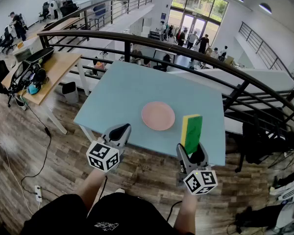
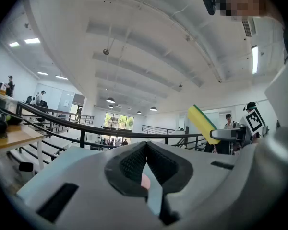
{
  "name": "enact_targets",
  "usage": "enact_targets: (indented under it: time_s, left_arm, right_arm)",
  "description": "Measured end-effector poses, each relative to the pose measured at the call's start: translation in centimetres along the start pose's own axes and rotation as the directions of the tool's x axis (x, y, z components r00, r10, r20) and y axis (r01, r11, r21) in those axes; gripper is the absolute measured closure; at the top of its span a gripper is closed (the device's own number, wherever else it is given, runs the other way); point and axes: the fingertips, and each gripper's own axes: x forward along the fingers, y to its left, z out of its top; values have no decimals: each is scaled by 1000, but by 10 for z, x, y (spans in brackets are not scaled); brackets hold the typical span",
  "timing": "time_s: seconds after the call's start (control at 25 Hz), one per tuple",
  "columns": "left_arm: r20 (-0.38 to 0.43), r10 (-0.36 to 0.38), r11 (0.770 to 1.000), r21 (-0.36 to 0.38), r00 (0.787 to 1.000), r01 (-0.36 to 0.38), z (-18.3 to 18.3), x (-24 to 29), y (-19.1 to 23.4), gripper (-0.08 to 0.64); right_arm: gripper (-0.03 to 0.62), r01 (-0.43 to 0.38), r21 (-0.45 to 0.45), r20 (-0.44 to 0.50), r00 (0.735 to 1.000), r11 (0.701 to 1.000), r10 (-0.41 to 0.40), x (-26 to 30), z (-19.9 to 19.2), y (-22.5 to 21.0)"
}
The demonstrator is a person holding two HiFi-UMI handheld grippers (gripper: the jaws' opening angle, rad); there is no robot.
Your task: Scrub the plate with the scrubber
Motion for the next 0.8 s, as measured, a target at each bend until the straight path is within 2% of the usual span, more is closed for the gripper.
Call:
enact_targets:
  time_s: [0.4,0.8]
  left_arm:
    - [6,-45,999,-28,999,45,0,-14,30,552]
    - [-1,-93,995,-21,996,93,5,-15,64,552]
  right_arm:
    - [259,28,-8,-11,1000,1000,-28,14,-9,35]
    - [259,65,9,-14,998,998,-65,37,-17,57]
